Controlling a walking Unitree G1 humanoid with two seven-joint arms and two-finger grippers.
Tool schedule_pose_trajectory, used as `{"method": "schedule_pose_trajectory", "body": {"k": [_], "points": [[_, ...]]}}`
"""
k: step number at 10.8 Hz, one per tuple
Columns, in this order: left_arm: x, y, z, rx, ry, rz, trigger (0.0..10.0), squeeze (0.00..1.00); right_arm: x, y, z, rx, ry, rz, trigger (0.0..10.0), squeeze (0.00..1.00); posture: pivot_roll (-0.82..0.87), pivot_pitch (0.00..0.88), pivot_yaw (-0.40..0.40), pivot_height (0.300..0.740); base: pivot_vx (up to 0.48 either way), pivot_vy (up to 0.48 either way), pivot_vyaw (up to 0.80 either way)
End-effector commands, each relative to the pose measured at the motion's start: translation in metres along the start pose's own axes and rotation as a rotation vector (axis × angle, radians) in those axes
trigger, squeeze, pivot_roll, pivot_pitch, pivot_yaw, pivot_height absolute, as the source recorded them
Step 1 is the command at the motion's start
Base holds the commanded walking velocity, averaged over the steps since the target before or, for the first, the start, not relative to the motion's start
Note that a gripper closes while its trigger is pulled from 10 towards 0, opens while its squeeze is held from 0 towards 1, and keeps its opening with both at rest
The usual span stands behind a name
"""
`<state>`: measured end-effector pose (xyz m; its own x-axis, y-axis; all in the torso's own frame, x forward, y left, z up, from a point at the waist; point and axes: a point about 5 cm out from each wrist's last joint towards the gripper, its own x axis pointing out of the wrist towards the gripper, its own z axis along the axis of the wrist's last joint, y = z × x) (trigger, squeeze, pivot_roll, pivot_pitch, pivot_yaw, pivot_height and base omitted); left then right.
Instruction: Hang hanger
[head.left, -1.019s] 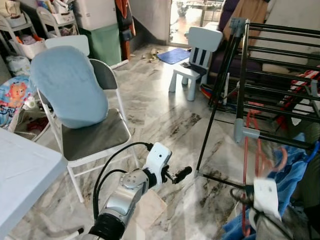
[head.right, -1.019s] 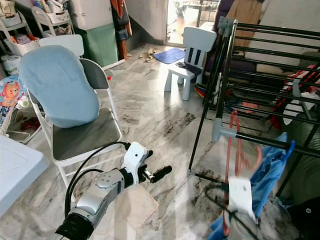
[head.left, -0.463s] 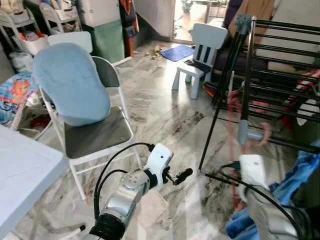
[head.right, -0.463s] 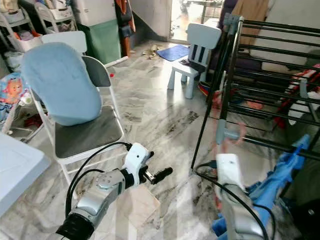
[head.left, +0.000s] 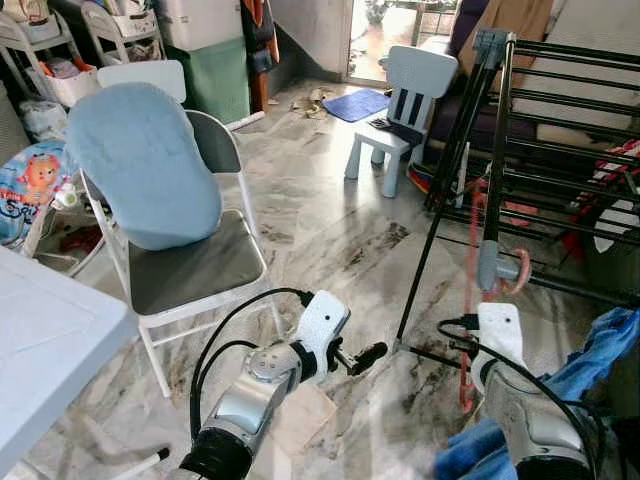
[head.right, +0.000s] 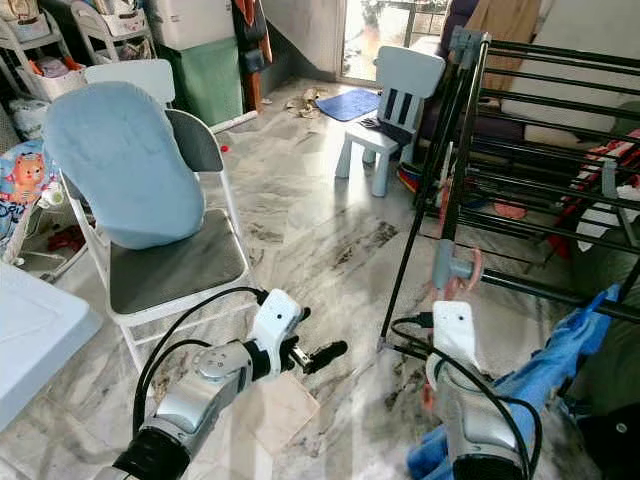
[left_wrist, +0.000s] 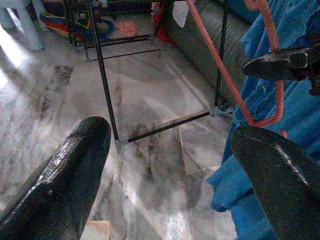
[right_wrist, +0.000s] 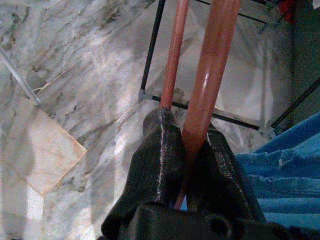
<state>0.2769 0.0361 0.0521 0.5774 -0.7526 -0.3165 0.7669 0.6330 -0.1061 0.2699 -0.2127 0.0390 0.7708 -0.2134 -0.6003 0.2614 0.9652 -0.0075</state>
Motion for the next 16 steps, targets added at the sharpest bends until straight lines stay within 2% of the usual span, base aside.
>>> {"method": "schedule_pose_trajectory", "body": {"k": [1, 2, 5, 7, 9, 12, 13, 14, 16], "points": [[0.0, -0.001, -0.002, -0.001, 0.011, -0.001, 10.0, 0.0, 0.002, -0.002, -0.005, 0.029, 0.039, -0.012, 10.0, 0.0, -0.02, 0.0, -0.035, 0.74, 0.0, 0.0, 0.0], [0.001, -0.002, -0.002, 0.0, 0.017, -0.009, 10.0, 0.0, 0.003, -0.003, -0.011, 0.07, 0.067, -0.018, 10.0, 0.0, -0.03, 0.0, -0.034, 0.74, 0.0, 0.0, 0.0], [0.001, -0.002, -0.003, 0.007, 0.03, -0.02, 10.0, 0.0, 0.005, -0.007, -0.015, 0.104, 0.081, -0.031, 10.0, 0.0, -0.02, 0.0, -0.028, 0.74, 0.0, 0.0, 0.0], [0.001, -0.001, -0.003, 0.011, 0.037, -0.023, 10.0, 0.0, 0.007, -0.015, -0.008, 0.116, 0.07, -0.048, 10.0, 0.0, -0.02, 0.0, -0.026, 0.74, 0.0, 0.0, 0.0], [0.002, -0.001, -0.002, 0.014, 0.041, -0.027, 10.0, 0.0, 0.008, -0.025, 0.006, 0.175, 0.043, -0.059, 10.0, 0.0, -0.02, 0.0, -0.022, 0.74, 0.0, 0.0, 0.0], [0.002, -0.001, -0.002, 0.017, 0.044, -0.029, 10.0, 0.0, 0.008, -0.027, 0.007, 0.181, 0.045, -0.053, 10.0, 0.0, -0.03, 0.0, -0.019, 0.74, 0.0, 0.0, 0.0], [0.003, -0.001, -0.002, 0.019, 0.046, -0.032, 10.0, 0.0, 0.007, -0.025, 0.001, 0.167, 0.068, -0.021, 10.0, 0.0, -0.03, 0.0, -0.018, 0.74, 0.0, 0.0, 0.0], [0.003, -0.001, -0.002, 0.02, 0.05, -0.034, 10.0, 0.0, 0.006, -0.014, -0.004, 0.127, 0.091, 0.049, 10.0, 0.0, -0.03, 0.0, -0.02, 0.74, 0.0, 0.0, 0.0], [0.004, -0.002, -0.002, 0.021, 0.052, -0.032, 10.0, 0.0, 0.005, -0.005, -0.004, 0.103, 0.09, 0.08, 10.0, 0.0, -0.03, 0.0, -0.024, 0.74, 0.0, 0.0, 0.0]]}}
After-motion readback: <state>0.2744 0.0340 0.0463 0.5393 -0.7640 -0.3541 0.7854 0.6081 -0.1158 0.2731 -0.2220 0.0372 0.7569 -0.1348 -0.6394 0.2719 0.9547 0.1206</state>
